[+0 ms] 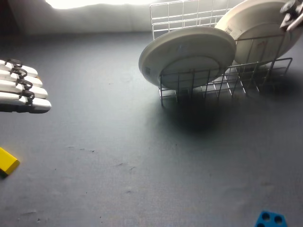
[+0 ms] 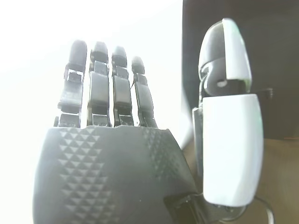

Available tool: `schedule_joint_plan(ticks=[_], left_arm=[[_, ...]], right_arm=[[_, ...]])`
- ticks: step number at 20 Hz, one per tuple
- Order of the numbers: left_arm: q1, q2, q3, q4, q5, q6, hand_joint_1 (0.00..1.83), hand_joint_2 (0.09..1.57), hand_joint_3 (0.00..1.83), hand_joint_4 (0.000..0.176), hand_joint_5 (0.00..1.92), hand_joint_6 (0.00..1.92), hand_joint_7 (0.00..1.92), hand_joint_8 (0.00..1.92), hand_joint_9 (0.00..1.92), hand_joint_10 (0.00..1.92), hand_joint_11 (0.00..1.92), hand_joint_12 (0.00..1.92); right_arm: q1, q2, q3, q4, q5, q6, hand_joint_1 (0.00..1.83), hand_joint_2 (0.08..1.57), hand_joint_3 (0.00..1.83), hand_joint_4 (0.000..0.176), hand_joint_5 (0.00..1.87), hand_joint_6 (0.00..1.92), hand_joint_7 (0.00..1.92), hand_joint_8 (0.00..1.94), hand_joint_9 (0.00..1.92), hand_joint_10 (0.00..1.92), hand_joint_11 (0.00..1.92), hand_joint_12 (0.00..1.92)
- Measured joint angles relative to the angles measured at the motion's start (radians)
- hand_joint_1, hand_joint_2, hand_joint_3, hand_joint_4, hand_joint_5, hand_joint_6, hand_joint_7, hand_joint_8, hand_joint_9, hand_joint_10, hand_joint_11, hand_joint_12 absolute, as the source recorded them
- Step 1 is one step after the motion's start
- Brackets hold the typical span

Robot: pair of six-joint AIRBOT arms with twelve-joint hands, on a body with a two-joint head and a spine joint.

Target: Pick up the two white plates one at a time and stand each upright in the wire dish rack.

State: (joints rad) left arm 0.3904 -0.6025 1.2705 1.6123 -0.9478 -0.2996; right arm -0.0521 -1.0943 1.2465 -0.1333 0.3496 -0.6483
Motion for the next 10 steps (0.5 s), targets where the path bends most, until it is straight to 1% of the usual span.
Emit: schedule_joint_plan(ticks=[1,2,3,4,8,9,10], left_arm=[[0.0,0.0,-0.002,-0.001,-0.006,-0.005,0.0,1.05,0.0,0.0,0.06,0.0,0.05,0.0,0.02,0.0,0.0,0.0],[0.0,0.0,-0.003,0.0,-0.008,-0.005,0.0,1.04,0.0,0.0,0.08,0.01,0.07,0.01,0.04,0.01,0.02,0.01],[-0.003,0.0,-0.01,0.004,-0.001,-0.006,0.0,1.04,0.0,0.0,0.08,0.01,0.07,0.01,0.04,0.01,0.02,0.01],[-0.005,0.0,-0.014,0.011,0.002,-0.008,0.0,1.05,0.0,0.0,0.07,0.0,0.05,0.0,0.02,0.0,0.0,0.0],[-0.005,0.0,-0.015,0.016,0.004,-0.01,0.0,1.05,0.0,0.0,0.06,0.0,0.05,0.0,0.01,0.0,0.0,0.0],[-0.005,0.0,-0.015,0.015,0.004,-0.01,0.0,1.04,0.0,0.0,0.07,0.0,0.05,0.0,0.02,0.0,0.0,0.0],[-0.005,0.0,-0.015,0.015,0.004,-0.01,0.0,1.04,0.0,0.0,0.07,0.0,0.06,0.0,0.02,0.0,0.0,0.0]], right_arm=[[0.0,0.018,-0.04,-0.002,0.037,-0.084,0.81,0.94,0.0,0.0,0.01,0.0,0.01,0.0,0.04,0.0,0.0,0.38],[-0.003,0.027,-0.061,-0.006,0.053,-0.127,0.82,0.93,0.0,0.0,0.0,0.0,0.0,0.0,0.01,0.0,0.0,0.16],[-0.01,0.04,-0.091,-0.011,0.072,-0.171,0.82,0.93,0.0,0.0,0.0,0.0,0.0,0.0,0.0,0.0,0.0,0.1],[-0.016,0.051,-0.113,-0.014,0.082,-0.185,0.82,0.91,0.0,0.0,0.0,0.0,0.0,0.0,0.0,0.0,0.0,0.05],[-0.035,0.117,-0.174,-0.035,0.1,-0.19,0.81,0.87,0.0,0.0,0.0,0.0,0.0,0.0,0.0,0.0,0.0,0.0],[-0.045,0.141,-0.193,-0.061,0.118,-0.196,0.79,0.86,0.0,0.0,0.0,0.0,0.0,0.0,0.0,0.0,0.0,0.0],[-0.052,0.161,-0.212,-0.076,0.13,-0.197,0.79,0.88,0.0,0.0,0.0,0.0,0.0,0.0,0.0,0.0,0.0,0.0]])
